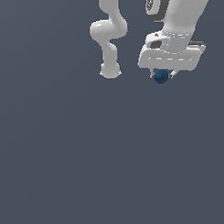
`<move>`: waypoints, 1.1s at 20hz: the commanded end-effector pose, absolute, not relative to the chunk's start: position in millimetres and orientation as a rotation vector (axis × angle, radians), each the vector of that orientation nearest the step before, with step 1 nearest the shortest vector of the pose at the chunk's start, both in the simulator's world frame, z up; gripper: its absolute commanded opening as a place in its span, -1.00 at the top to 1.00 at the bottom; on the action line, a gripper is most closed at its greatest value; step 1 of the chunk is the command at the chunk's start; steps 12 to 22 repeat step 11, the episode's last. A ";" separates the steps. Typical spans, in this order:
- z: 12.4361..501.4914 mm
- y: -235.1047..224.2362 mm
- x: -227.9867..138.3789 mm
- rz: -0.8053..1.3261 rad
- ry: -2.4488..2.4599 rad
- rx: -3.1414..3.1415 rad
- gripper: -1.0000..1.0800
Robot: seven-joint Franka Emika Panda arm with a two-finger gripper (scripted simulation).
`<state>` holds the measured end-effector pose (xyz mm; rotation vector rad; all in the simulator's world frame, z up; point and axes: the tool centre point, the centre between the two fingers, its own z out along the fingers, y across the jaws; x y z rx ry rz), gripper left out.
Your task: Pick up the object and move it to a goal position.
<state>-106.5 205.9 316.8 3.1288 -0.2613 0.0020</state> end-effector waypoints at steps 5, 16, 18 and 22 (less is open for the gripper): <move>346.2 231.0 -114.1 0.000 -0.263 3.130 1.00; 353.0 237.8 -114.6 0.000 -0.263 3.130 1.00; 353.0 237.8 -114.6 0.000 -0.263 3.130 1.00; 353.0 237.8 -114.6 0.000 -0.263 3.130 1.00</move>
